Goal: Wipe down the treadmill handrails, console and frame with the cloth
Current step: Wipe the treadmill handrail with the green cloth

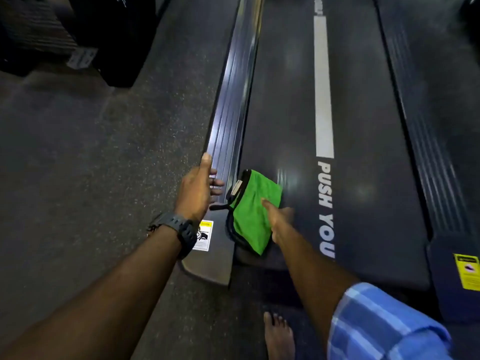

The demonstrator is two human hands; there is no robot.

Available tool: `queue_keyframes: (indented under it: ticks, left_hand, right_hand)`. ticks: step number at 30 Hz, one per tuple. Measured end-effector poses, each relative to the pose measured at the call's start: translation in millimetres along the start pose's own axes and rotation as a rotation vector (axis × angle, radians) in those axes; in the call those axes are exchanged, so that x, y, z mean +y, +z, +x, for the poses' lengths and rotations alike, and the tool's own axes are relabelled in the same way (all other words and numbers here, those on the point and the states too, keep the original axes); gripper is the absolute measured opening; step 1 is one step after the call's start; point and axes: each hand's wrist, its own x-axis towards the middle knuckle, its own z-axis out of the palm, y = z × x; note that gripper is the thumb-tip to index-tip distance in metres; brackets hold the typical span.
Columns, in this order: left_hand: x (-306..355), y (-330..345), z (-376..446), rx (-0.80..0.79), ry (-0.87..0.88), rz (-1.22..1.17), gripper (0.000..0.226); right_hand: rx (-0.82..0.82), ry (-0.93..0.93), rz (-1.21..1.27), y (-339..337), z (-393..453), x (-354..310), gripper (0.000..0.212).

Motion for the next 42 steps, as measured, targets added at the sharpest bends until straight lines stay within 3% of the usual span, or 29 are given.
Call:
queue_keyframes:
  ticks: [2, 3, 7, 12, 17, 23, 26, 29, 34, 42]
  left_hand:
    - [-5.0, 2.1, 10.0, 0.001, 0.020, -0.003, 0.061]
    - [-5.4, 2.6, 14.1, -0.002, 0.020, 0.000, 0.062]
    - [9.7, 5.5, 15.1, -0.022, 0.033, -0.042, 0.060]
    - [77.5, 2.8, -1.1, -0.029, 0.068, -0.107, 0.055]
    - [222.4, -9.7, -53.7, -0.030, 0.227, -0.174, 0.050]
    - [444.0, -59.5, -159.5, -0.016, 0.541, -0.213, 0.045]
    - [538.1, -84.5, -219.9, -0.017, 0.675, -0.232, 0.043]
    - [603.6, -100.6, -267.6, 0.013, 0.760, -0.203, 0.046]
    - [653.0, -88.9, -297.2, 0.050, 0.824, -0.131, 0.057]
    - [676.1, -33.4, -266.3, 0.096, 0.793, -0.164, 0.051]
  right_hand:
    - [0.034, -0.005, -0.050, 16.8, 26.0, 14.3, 0.103]
    - [0.034, -0.005, -0.100, 19.5, 24.0, 12.3, 0.103]
    - [-0.050, -0.025, -0.037, 18.8, -1.6, -6.0, 0.060]
    - [-0.194, -0.160, 0.139, -19.2, -62.6, -62.3, 0.035]
    - [-0.288, -0.300, 0.338, -88.6, -173.9, -196.9, 0.025]
    - [-0.355, -0.668, 0.372, -185.3, -366.4, -393.1, 0.019]
    - [-0.284, -0.863, 0.348, -227.6, -456.0, -468.6, 0.029]
    - [-0.206, -0.991, 0.314, -257.0, -506.4, -523.8, 0.054]
    - [-0.153, -1.063, 0.248, -287.8, -552.6, -562.2, 0.037]
    - [-0.131, -1.083, 0.173, -319.3, -533.0, -612.0, 0.040]
